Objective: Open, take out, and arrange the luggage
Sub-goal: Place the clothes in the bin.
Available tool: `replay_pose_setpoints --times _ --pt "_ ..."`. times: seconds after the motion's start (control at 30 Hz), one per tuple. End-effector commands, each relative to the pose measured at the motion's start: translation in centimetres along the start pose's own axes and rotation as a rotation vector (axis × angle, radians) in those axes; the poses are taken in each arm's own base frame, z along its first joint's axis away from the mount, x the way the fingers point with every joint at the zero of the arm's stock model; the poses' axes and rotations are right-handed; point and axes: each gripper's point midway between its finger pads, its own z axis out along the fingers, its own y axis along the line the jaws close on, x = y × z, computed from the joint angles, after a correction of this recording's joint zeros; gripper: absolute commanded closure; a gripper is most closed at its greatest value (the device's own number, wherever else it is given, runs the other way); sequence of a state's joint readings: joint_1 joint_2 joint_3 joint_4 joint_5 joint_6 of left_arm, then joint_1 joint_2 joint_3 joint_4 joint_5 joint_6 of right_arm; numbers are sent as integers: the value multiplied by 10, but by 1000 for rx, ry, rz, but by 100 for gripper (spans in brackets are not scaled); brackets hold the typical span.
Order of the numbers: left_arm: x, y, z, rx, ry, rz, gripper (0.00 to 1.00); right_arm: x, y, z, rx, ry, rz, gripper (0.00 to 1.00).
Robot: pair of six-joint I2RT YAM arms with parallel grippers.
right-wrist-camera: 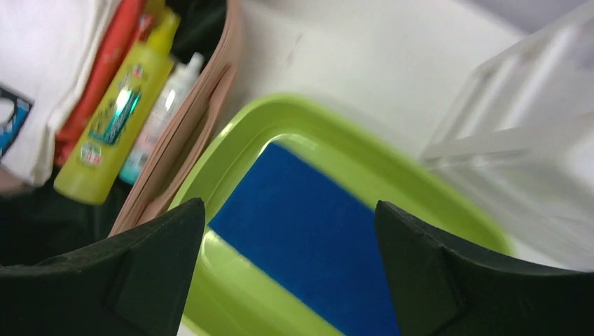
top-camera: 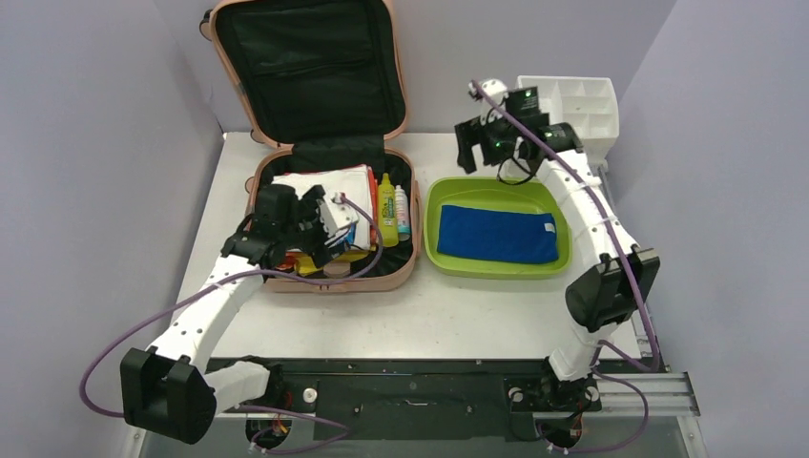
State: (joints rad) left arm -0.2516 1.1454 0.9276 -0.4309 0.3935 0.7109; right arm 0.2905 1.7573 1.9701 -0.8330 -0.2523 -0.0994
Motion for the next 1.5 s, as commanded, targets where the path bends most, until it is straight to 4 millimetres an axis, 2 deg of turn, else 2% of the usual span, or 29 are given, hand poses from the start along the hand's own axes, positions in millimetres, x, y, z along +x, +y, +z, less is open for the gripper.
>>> replay_pose_setpoints --times 0.0,0.03,0.07,0.17,0.27,0.5,0.63,0.73,0.83,0.9,0.97,1.1,1.2,1.33,1.4,1.47 --pt "3 -21 15 98 17 271 4 22 53 16 -200 -33 13 14" --pt "2 -20 19 94 13 311 4 23 56 16 -211 -49 7 14" --pt "8 -27 26 117 22 332 4 25 64 15 -246 -75 -5 14" --pt "12 -27 39 102 37 398 4 31 73 15 -287 -97 -3 14" --pt "16 -33 51 113 48 413 4 36 80 19 -330 -96 19 14" --pt "22 -29 74 21 51 425 0 37 95 27 -391 -103 96 15" --pt "25 -26 82 -20 56 430 10 40 97 30 -398 -98 108 15" --pt "23 -25 85 -24 56 426 23 41 97 31 -401 -95 112 15" --pt "18 -23 86 -27 46 414 30 43 100 32 -417 -90 116 15" --pt "16 -24 85 -19 44 398 39 44 104 34 -435 -83 122 15" --pt "10 -24 83 -11 34 365 44 44 109 34 -459 -77 128 15" --pt "-1 -25 78 8 10 310 48 44 126 36 -520 -55 155 15" --pt "-9 -21 75 20 -14 263 52 41 147 36 -575 -40 170 15" --pt "-9 -15 75 23 -15 214 57 41 170 46 -637 -14 251 15" --pt "-9 -14 75 21 -14 205 61 39 177 53 -661 -6 331 15" --pt "-10 -13 73 19 -14 199 70 35 183 61 -688 5 424 15"
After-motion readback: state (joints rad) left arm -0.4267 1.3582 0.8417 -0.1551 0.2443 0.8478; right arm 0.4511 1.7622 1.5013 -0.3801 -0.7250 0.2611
